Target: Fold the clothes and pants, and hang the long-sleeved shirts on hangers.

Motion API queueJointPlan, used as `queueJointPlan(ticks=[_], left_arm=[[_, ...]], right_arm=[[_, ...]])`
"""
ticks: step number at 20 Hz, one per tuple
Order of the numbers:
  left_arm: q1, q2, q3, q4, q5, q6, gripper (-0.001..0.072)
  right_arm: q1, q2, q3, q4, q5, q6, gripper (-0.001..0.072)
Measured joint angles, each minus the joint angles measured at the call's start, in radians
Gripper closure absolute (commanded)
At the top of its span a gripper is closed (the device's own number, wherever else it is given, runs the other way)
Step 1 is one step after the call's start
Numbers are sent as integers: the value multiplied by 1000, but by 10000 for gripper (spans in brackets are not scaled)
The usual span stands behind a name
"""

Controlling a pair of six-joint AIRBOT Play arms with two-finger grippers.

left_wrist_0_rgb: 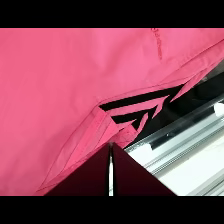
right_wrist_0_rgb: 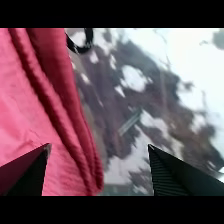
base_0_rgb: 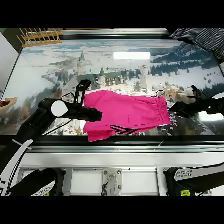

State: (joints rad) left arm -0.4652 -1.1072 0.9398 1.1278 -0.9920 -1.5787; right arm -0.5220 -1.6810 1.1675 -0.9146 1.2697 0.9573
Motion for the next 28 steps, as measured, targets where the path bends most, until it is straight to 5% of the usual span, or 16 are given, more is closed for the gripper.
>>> queueJointPlan(ticks=[5,7,10,18,28], left_arm=[[0,-48,0,-26,19,-4,704],[0,-54,0,-27,32,-7,704],[0,-59,0,-30,53,-8,704],[-20,-142,37,-31,116,-35,704],[-234,-606,414,-48,197,-53,704]], right_arm=[[80,-94,43,79,63,-20,77],[121,-109,47,80,59,-24,364],[172,-120,48,71,56,-27,691],[212,26,73,-98,113,66,692],[413,425,232,-389,291,410,692]])
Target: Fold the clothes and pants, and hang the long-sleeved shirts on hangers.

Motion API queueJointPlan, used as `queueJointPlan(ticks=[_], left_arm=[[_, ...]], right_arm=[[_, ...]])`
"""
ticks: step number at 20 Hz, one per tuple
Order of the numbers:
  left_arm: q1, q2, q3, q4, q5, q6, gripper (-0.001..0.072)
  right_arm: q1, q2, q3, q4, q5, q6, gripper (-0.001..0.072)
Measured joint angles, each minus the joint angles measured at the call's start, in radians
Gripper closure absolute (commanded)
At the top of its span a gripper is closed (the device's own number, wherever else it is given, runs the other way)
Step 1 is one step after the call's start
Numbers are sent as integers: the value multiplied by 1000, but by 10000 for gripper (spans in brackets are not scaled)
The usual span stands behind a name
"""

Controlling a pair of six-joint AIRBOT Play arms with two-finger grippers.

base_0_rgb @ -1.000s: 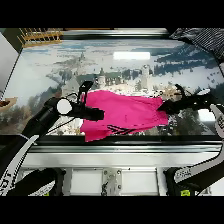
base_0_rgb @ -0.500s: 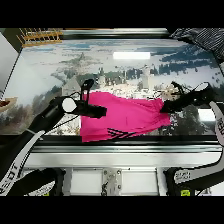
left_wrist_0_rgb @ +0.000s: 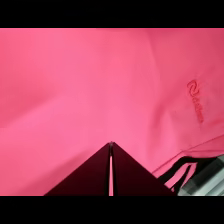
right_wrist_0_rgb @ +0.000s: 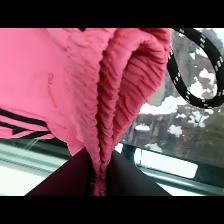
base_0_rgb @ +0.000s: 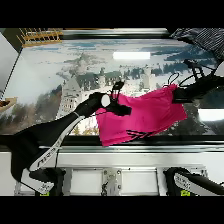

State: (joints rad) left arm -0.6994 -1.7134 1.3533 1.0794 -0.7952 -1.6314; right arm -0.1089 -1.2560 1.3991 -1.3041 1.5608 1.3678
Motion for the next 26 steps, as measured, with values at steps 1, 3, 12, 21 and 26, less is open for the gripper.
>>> queueJointPlan(ticks=[1,3,12,21,26], left_arm=[[-20,-38,40,-15,-1,0,704],[-56,-104,108,-38,-8,-1,704],[-89,-203,223,-76,-40,-15,704],[150,84,227,171,-176,-18,704],[327,245,227,238,-227,-18,703]], right_arm=[[35,19,11,-15,7,26,691],[100,44,27,-37,21,63,692],[244,68,45,-64,36,144,692],[364,53,45,-66,29,195,691],[545,5,45,-65,-71,313,691]])
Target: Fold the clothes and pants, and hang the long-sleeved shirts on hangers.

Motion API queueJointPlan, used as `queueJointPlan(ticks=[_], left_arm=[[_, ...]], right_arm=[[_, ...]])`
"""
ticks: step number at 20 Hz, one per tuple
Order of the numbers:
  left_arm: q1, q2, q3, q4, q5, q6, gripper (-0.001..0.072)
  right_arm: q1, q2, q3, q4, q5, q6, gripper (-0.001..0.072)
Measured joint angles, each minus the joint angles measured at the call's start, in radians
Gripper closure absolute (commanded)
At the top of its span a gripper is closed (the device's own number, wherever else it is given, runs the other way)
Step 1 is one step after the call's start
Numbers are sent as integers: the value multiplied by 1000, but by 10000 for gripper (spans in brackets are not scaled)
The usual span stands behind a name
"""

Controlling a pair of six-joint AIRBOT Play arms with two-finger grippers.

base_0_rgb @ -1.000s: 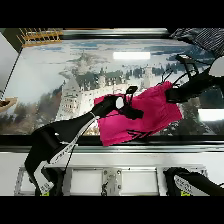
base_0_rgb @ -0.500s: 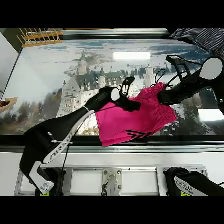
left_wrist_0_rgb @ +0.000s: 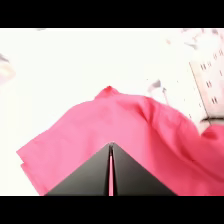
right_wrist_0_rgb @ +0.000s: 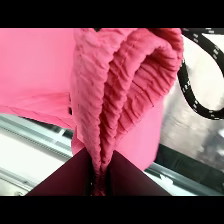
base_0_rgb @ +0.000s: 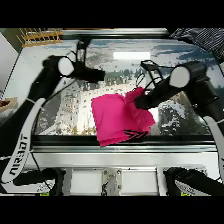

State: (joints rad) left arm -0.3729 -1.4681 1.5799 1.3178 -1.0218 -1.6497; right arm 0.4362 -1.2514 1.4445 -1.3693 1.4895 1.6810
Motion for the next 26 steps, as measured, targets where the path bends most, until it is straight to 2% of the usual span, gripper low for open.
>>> queueJointPlan(ticks=[4,5,6,7,8,11,13,16,20,23,26], left_arm=[[119,90,0,18,-34,0,704],[145,108,0,18,-43,0,703],[168,124,0,19,-49,0,704],[187,137,0,22,-55,1,703],[206,150,0,22,-61,1,703],[245,178,0,23,-75,1,704],[258,200,-10,26,-84,9,703],[255,263,-97,26,-74,16,703],[211,368,-291,24,-48,19,703],[161,430,-422,19,-23,19,703],[116,477,-519,18,10,19,703]], right_arm=[[183,-99,0,3,-158,123,678],[230,-132,0,11,-209,142,649],[277,-168,0,24,-266,156,442],[319,-203,0,43,-329,167,164],[361,-241,0,71,-401,168,48],[442,-314,0,192,-565,81,54],[436,-317,-2,233,-603,-3,53],[327,-278,-47,265,-556,-148,53],[48,-236,-200,296,-459,-295,53],[-156,-261,-301,387,-430,-400,55],[-266,-328,-343,505,-420,-491,57]])
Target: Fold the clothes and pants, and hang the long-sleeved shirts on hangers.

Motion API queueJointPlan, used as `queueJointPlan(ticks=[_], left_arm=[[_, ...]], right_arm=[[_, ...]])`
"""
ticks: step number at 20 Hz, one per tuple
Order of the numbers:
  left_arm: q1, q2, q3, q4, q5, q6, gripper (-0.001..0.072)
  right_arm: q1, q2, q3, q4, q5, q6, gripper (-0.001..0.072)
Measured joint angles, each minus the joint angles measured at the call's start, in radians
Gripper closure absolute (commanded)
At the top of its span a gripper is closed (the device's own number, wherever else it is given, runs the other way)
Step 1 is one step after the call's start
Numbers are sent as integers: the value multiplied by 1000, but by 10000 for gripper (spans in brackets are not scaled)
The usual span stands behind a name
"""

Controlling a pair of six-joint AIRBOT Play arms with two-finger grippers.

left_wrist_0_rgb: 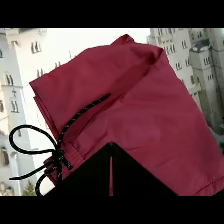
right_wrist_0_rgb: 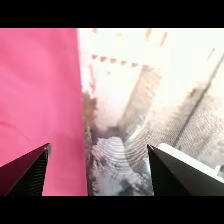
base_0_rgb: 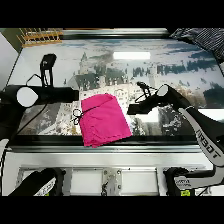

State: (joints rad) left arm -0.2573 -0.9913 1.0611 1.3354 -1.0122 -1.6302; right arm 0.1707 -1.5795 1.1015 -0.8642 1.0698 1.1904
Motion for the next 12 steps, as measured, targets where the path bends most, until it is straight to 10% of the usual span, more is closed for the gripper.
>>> queueJointPlan(ticks=[5,11,12], left_arm=[[-36,32,-69,-10,39,-1,703],[-43,37,-84,-26,79,-3,704],[-43,37,-84,-27,79,-3,704]], right_arm=[[18,-115,-19,240,2,-138,88],[150,-174,-13,333,-63,-212,691],[162,-174,-10,342,-64,-224,690]])
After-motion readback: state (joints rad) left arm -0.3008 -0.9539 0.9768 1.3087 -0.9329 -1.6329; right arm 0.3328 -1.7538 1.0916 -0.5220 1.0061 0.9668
